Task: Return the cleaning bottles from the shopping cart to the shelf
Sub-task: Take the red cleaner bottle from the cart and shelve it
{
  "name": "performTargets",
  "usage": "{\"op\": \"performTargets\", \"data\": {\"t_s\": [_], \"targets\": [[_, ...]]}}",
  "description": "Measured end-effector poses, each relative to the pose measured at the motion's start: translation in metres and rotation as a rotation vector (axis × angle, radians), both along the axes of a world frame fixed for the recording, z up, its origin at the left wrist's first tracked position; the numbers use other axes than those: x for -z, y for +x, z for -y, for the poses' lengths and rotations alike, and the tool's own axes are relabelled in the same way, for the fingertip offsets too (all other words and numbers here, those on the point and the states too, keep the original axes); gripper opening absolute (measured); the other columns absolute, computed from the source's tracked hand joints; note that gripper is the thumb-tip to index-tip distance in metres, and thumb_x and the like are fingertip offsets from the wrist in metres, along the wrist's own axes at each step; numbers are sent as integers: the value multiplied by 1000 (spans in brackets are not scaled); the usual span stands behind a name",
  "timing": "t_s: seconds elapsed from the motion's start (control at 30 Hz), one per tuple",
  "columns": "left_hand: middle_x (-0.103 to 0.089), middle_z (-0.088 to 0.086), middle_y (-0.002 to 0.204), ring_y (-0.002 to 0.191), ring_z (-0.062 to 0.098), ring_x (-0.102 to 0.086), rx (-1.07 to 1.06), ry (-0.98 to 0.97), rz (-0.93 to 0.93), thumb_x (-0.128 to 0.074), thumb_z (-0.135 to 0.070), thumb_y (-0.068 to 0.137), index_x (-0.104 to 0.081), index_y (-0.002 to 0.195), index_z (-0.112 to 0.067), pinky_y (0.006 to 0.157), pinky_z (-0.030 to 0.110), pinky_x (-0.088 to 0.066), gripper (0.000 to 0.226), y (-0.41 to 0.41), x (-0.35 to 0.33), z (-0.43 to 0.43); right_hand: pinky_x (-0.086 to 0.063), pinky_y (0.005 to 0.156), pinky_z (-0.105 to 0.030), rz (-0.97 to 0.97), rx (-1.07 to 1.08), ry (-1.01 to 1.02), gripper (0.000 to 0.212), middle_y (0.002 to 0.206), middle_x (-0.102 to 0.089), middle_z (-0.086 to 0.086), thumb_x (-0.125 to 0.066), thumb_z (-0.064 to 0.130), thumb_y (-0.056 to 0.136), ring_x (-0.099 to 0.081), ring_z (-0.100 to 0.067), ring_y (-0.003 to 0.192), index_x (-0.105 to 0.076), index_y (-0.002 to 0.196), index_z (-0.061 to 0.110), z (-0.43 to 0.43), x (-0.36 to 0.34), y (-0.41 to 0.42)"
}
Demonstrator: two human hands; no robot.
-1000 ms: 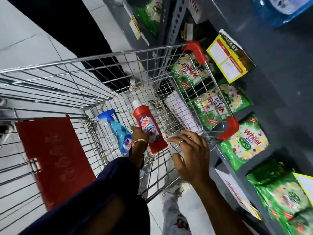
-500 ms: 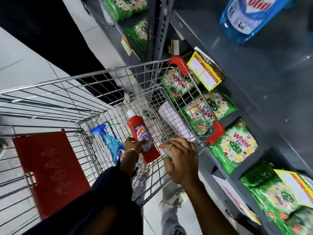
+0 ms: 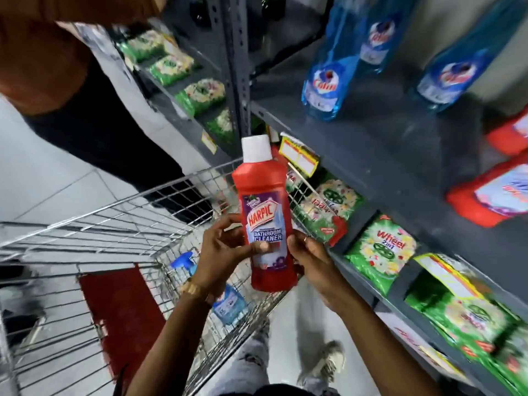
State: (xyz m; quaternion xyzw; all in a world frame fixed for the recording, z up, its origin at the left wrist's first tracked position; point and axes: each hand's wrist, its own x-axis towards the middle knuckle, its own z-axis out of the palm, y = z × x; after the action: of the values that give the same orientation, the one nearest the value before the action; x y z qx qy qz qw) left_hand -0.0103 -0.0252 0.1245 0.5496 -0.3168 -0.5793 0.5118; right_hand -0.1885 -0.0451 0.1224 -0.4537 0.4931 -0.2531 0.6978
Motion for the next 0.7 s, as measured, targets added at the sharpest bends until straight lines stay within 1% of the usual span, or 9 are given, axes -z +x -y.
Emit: {"op": "performTargets", "data": {"t_s": [0.13,0.23,0.27,0.37,0.43,0.5,0.57,0.63,0.7], "targets": [[-77,-1,78,72,14,-70,112,-67,-28,-77,-12,66,-67,96,-12,63,31,-58,32,-41,-48,4,-55,75,-34,84,189,-8,33,93,-76,8,-54,48,78,-69,-12,86,-71,96,27,-15,-23,-42],[-74,-2,77,68,11,-66,193,-60,-45,-61,-21,75,-69,102,-9,59,28,-57,30,-73,-65,7,-56,76,-33,99,290,-31,58,102,-76,2,-64,66,67,-70,-18,94,-70,105,23,-26,-33,-76],[-74,0,79,70,13,-66,223,-65,-43,-61,-21,77,-69,102,-8,58,27,-56,29,-85,-68,9,-56,72,-30,97,323,-54,61,101,-76,2,-65,67,65,-70,-16,93,-69,105,21,-30,-39,-89],[-75,0,79,70,15,-67,303,-84,-39,-59,-13,83,-72,94,-12,57,27,-56,18,-124,-75,12,-54,61,-23,100,399,-105,46,94,-77,3,-55,53,75,-70,-14,86,-68,101,18,-44,-51,-126],[-76,-2,78,69,15,-68,360,-92,-49,-58,-10,84,-73,88,-15,59,29,-58,16,-152,-79,12,-54,61,-24,89,449,-138,56,95,-76,0,-59,61,71,-69,-15,85,-67,103,15,-55,-60,-153],[-75,1,81,73,20,-67,433,-103,-64,-64,-17,80,-74,89,-15,60,33,-58,14,-178,-83,10,-55,63,-26,77,510,-162,74,97,-76,-2,-69,73,54,-69,-15,86,-68,102,16,-65,-63,-176],[-74,1,77,75,25,-62,471,-103,-65,-68,-24,74,-75,87,-17,64,35,-54,17,-204,-85,6,-54,69,-30,58,562,-173,82,102,-74,-4,-70,76,48,-68,-18,89,-67,104,16,-74,-63,-199],[-73,1,76,78,25,-60,463,-89,-52,-66,-22,75,-74,90,-13,67,37,-51,19,-225,-86,4,-53,71,-30,66,606,-177,77,101,-75,-2,-69,75,50,-67,-19,88,-68,103,19,-82,-61,-218],[-74,5,83,77,22,-66,485,-76,-32,-62,-15,83,-69,101,-7,61,31,-57,21,-241,-86,4,-53,76,-34,79,635,-195,70,100,-74,0,-68,73,54,-66,-18,90,-69,102,23,-88,-61,-232]]}}
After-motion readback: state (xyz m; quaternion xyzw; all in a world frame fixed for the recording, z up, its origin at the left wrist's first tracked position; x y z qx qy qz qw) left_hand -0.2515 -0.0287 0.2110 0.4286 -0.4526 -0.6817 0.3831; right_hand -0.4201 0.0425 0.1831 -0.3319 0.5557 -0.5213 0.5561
